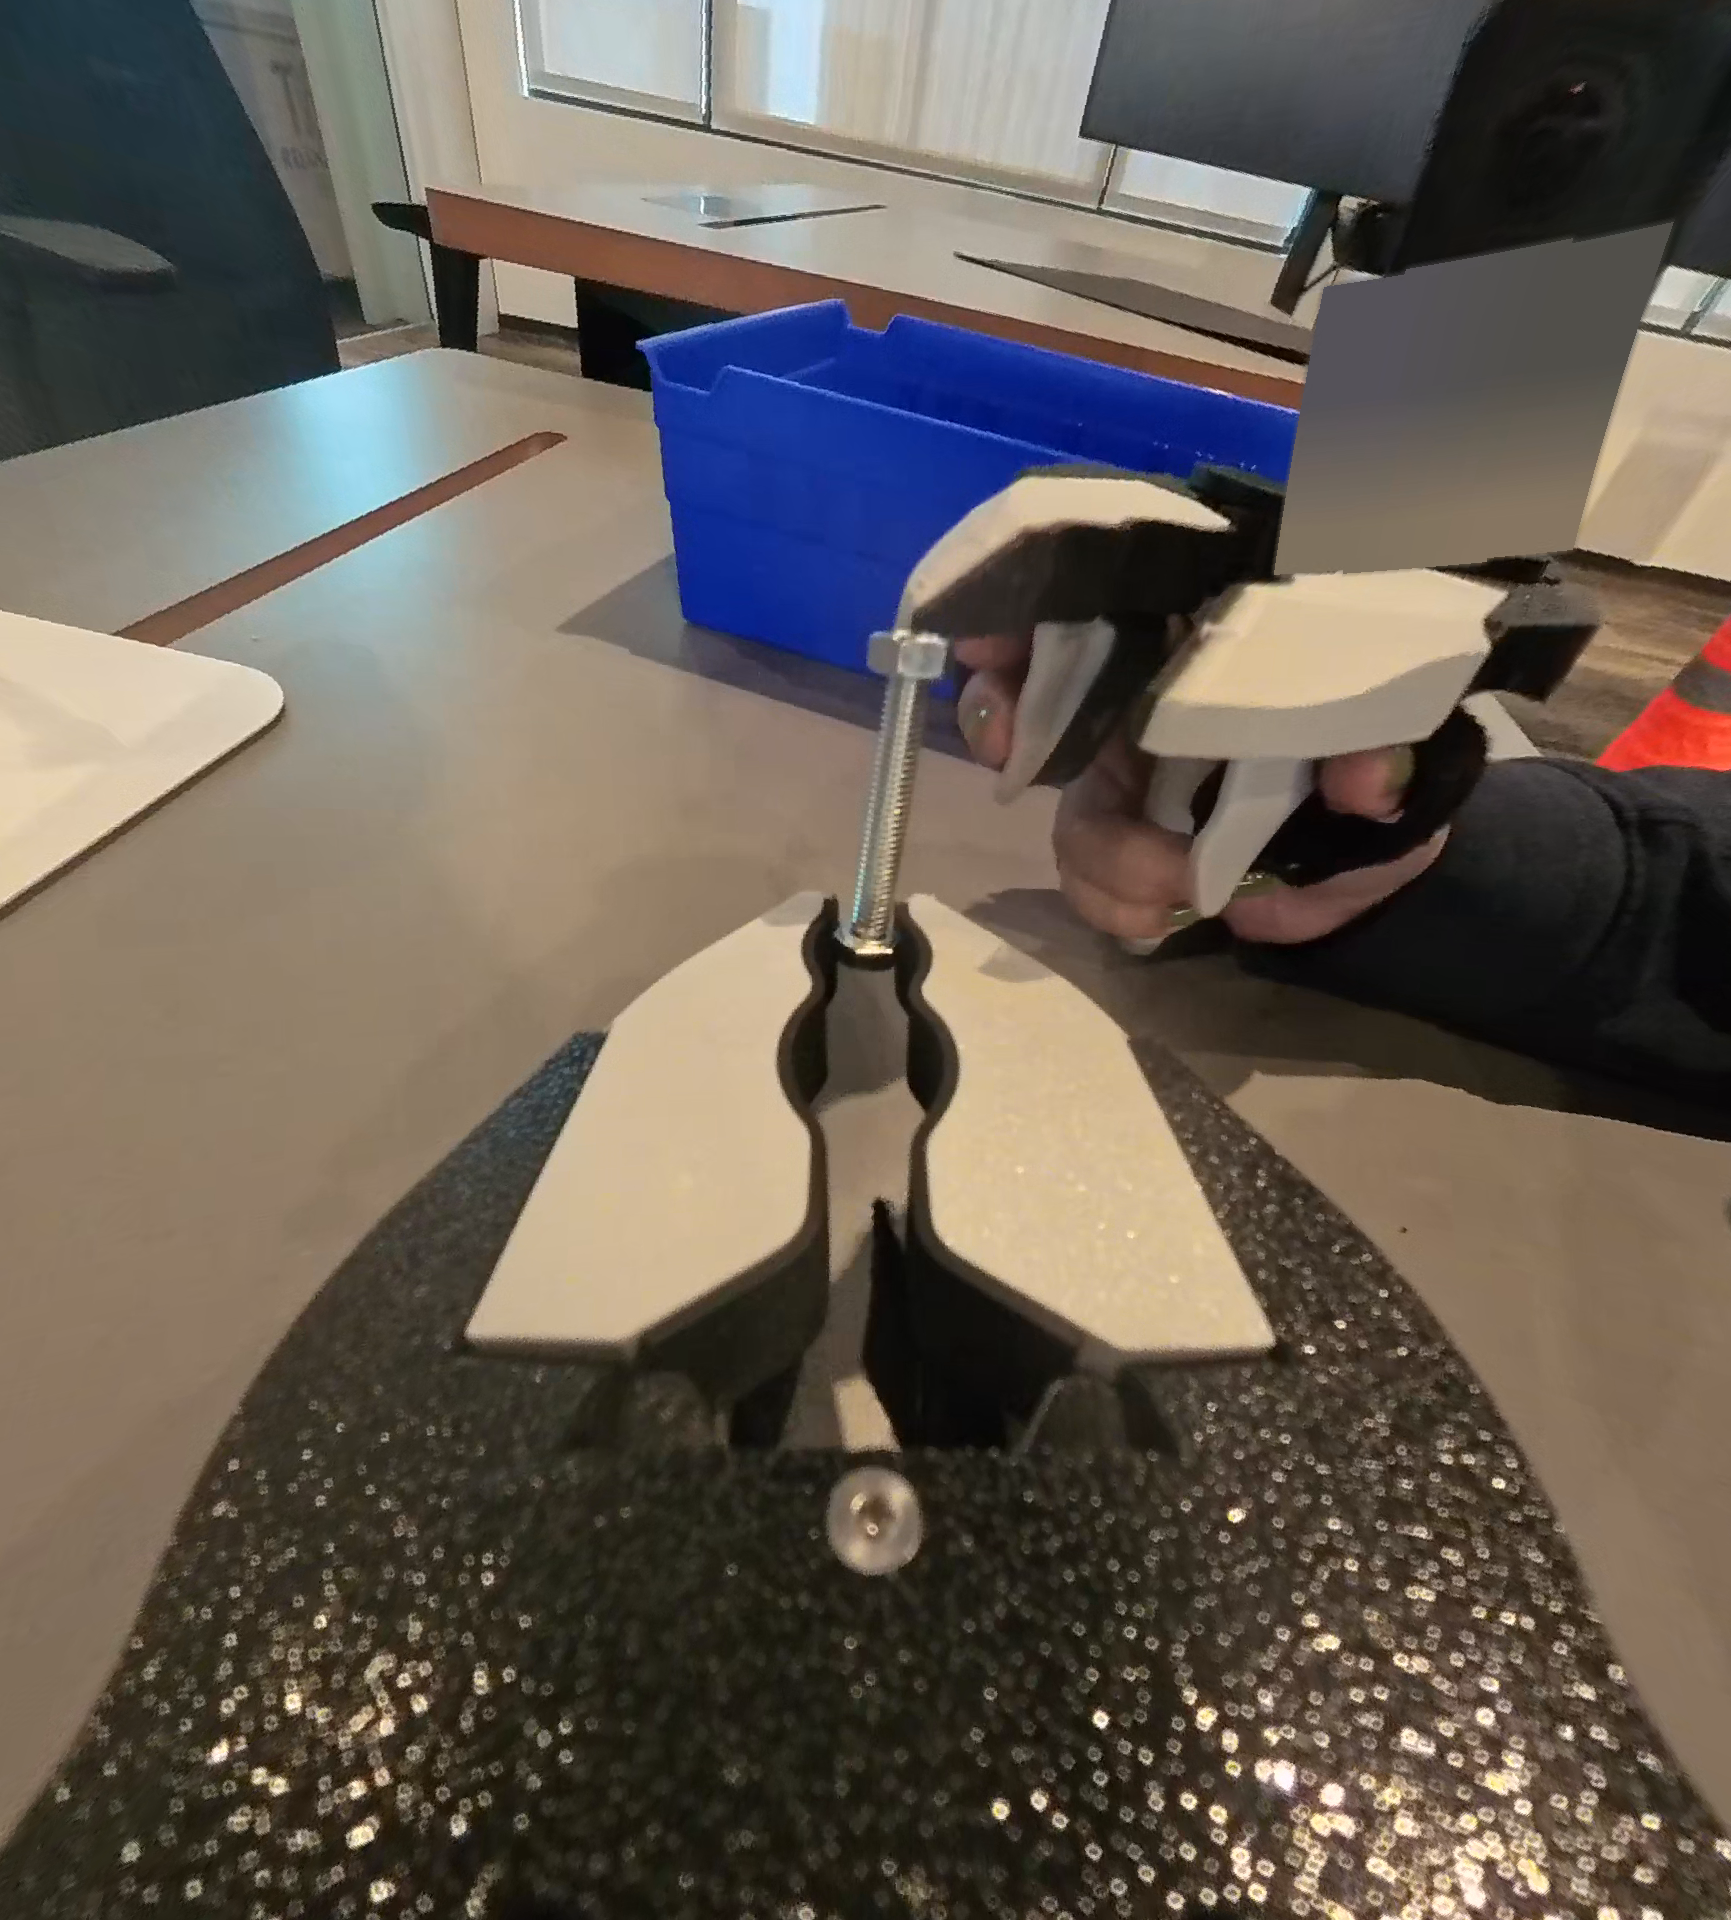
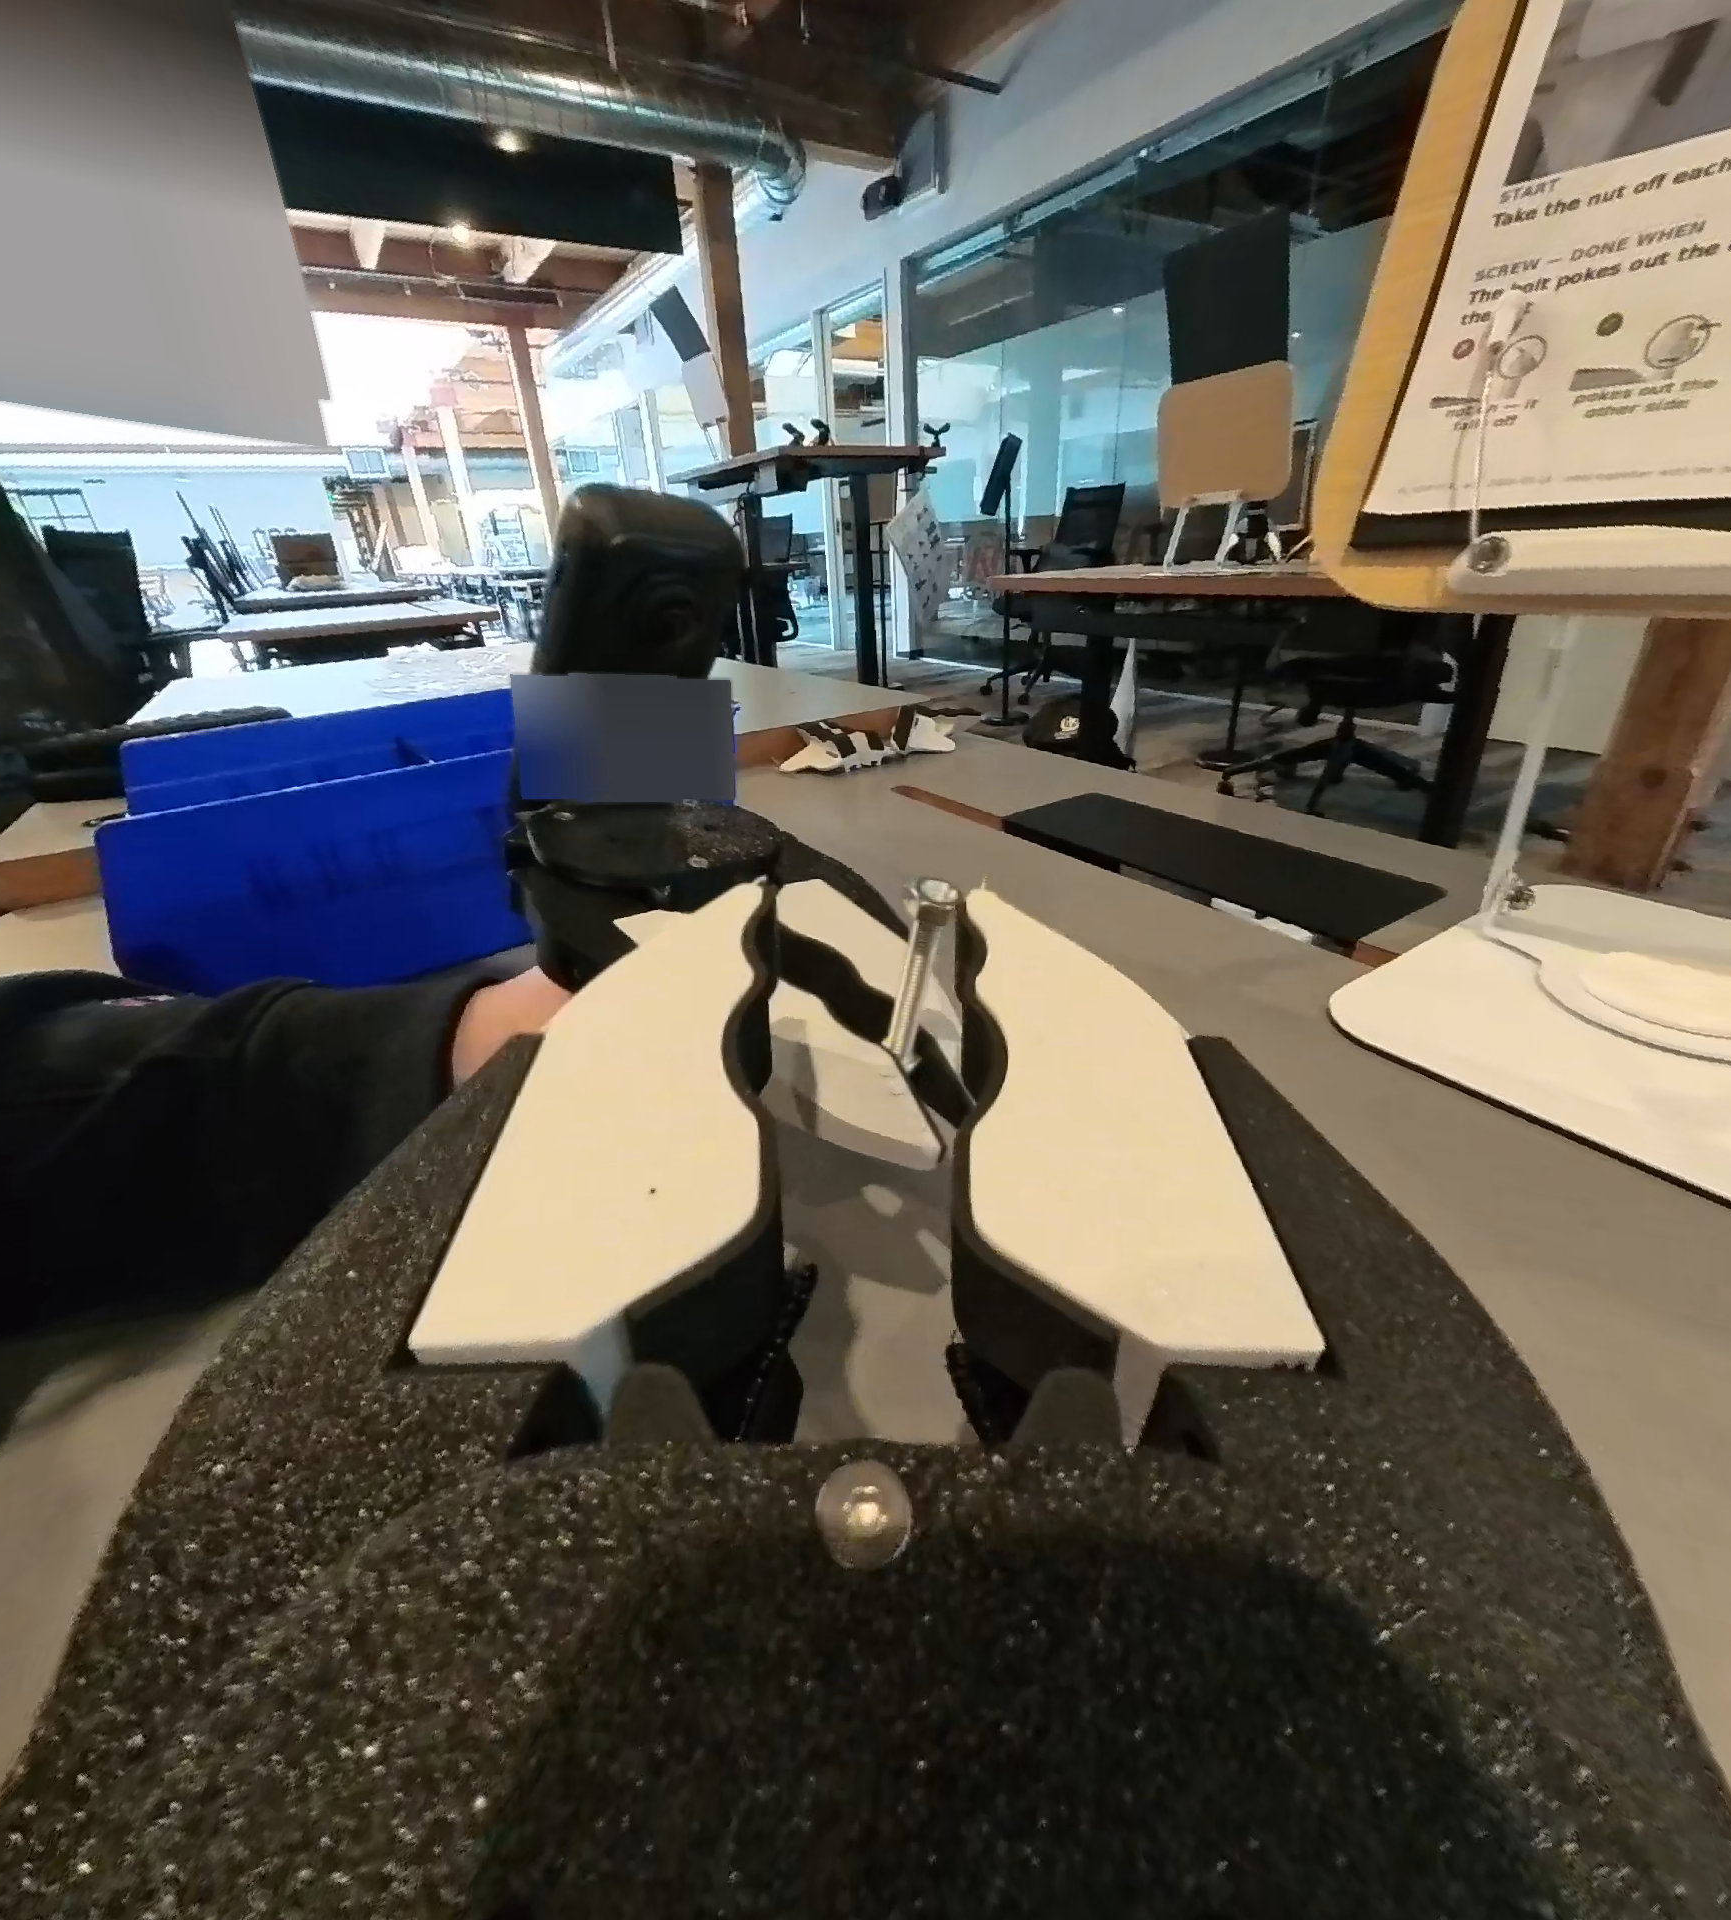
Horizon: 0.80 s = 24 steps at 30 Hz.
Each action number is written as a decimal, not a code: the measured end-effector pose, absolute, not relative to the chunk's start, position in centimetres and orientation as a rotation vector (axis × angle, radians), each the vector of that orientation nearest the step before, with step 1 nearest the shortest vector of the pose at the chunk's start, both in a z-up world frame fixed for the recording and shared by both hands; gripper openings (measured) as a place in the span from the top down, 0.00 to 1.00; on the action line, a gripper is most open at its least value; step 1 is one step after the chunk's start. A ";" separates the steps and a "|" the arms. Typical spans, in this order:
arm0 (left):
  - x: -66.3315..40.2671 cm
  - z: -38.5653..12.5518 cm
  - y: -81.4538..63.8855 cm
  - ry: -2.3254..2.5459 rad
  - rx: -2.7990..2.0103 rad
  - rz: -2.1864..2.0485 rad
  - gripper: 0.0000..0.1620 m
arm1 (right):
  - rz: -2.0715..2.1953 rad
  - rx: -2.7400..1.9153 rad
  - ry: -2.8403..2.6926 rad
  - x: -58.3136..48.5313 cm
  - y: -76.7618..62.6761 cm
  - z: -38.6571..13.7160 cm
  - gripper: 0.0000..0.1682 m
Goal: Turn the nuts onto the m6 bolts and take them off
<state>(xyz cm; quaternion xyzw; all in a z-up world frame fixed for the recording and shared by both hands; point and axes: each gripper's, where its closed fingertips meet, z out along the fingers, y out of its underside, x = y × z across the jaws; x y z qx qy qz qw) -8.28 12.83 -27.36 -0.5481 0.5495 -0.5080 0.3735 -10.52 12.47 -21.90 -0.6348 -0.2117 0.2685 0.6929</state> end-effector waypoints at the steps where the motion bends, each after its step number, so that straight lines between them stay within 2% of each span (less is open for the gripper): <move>1: -8.3 -27.4 12.8 1.407 -1.404 -1.301 0.94 | 0.592 -1.420 -0.484 -10.6 12.4 -22.0 0.81; 5: -8.3 -27.3 12.9 1.404 -1.404 -1.306 0.94 | 0.596 -1.400 -0.523 -10.8 11.9 -21.8 0.88; 13: -8.3 -27.4 12.8 1.408 -1.404 -1.306 0.94 | 0.549 -1.425 -0.487 -10.4 12.6 -22.1 0.82; 17: -8.3 -27.3 12.8 1.406 -1.404 -1.311 0.94 | 0.608 -1.419 -0.539 -10.9 11.9 -22.2 0.91; 24: -8.3 -27.4 12.7 1.415 -1.402 -1.309 0.94 | 0.532 -1.425 -0.468 -10.0 12.7 -22.2 0.83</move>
